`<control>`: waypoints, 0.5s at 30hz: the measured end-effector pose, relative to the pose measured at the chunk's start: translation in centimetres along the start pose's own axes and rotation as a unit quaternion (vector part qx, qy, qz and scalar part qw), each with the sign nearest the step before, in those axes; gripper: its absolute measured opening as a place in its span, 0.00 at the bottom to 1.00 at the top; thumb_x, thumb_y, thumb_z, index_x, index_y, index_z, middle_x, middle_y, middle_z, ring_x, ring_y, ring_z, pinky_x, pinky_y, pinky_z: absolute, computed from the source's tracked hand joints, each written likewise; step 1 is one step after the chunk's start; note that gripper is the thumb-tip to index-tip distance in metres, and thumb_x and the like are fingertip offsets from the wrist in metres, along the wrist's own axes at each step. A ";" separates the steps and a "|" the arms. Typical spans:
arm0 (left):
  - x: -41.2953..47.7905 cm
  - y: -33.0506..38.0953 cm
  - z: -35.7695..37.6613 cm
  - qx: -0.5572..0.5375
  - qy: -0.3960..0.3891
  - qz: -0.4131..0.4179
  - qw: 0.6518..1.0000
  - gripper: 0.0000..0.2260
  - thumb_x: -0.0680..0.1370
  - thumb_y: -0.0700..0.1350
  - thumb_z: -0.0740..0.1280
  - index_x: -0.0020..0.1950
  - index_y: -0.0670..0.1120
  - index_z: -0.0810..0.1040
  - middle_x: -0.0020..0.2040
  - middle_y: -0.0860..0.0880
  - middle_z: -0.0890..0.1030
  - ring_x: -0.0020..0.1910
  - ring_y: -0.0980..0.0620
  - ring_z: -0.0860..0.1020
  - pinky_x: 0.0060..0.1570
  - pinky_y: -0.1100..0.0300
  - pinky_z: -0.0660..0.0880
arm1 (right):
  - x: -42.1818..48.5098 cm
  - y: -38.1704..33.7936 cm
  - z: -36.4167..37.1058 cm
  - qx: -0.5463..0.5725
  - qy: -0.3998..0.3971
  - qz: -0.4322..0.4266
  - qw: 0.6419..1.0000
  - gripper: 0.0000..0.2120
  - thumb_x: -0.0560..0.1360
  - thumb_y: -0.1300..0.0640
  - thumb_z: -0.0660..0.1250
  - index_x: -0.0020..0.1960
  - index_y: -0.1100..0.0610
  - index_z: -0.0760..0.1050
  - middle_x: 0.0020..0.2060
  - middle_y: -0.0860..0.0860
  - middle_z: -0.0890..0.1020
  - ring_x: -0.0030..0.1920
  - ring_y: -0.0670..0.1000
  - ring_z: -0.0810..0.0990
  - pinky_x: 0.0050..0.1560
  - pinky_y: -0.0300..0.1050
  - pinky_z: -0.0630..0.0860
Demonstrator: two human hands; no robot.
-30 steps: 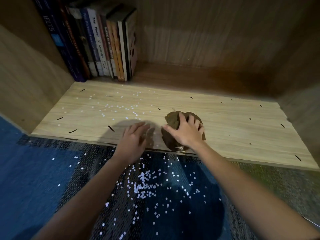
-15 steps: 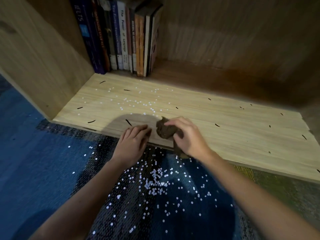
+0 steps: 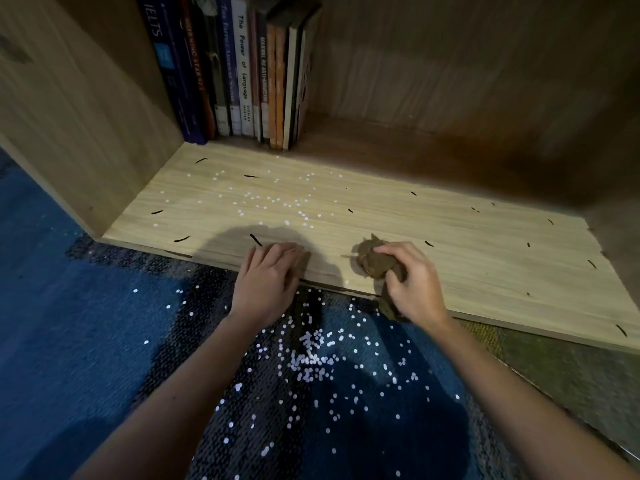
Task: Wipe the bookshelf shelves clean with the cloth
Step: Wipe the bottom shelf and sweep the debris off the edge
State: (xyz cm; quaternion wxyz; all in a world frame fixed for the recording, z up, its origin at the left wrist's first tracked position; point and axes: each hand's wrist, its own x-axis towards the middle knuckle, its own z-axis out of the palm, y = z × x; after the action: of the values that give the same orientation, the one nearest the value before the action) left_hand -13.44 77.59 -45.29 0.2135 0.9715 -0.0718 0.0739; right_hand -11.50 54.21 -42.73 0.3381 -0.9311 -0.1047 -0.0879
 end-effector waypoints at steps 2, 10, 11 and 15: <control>0.1 0.3 0.2 0.004 -0.019 0.008 1.000 0.19 0.78 0.54 0.55 0.67 0.52 0.73 0.64 0.53 0.74 0.65 0.47 0.69 0.69 0.49 0.60 | -2.3 -0.5 1.2 -0.021 -0.005 -0.035 0.999 0.19 0.68 0.67 0.61 0.56 0.55 0.77 0.54 0.48 0.78 0.57 0.50 0.75 0.67 0.55 0.66; 0.1 -0.5 1.1 -0.042 -0.033 0.020 0.998 0.23 0.74 0.57 0.52 0.64 0.52 0.76 0.63 0.53 0.77 0.63 0.47 0.73 0.64 0.51 0.65 | -1.7 -1.7 1.7 0.064 -0.014 -0.079 0.995 0.20 0.68 0.70 0.62 0.58 0.57 0.76 0.54 0.46 0.76 0.57 0.44 0.72 0.64 0.54 0.70; 0.0 -0.5 1.1 -0.043 -0.034 0.023 0.998 0.23 0.75 0.57 0.51 0.64 0.53 0.76 0.63 0.53 0.77 0.63 0.48 0.72 0.64 0.52 0.64 | -1.0 -0.8 1.3 0.040 -0.007 -0.051 0.998 0.21 0.68 0.71 0.62 0.59 0.57 0.76 0.55 0.48 0.77 0.57 0.47 0.72 0.63 0.57 0.70; 0.1 -0.3 0.9 -0.059 -0.034 0.018 0.997 0.23 0.75 0.56 0.51 0.64 0.53 0.75 0.64 0.53 0.76 0.65 0.49 0.71 0.65 0.53 0.63 | -2.5 -2.1 2.9 -0.055 -0.084 -0.097 0.990 0.19 0.70 0.62 0.60 0.60 0.54 0.75 0.58 0.51 0.77 0.62 0.53 0.73 0.67 0.60 0.64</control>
State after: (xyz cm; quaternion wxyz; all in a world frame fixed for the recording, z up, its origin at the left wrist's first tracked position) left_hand -13.18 77.43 -46.20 0.2670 0.9576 -0.1004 0.0402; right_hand -14.15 57.27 -44.22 0.2664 -0.9377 -0.2179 -0.0479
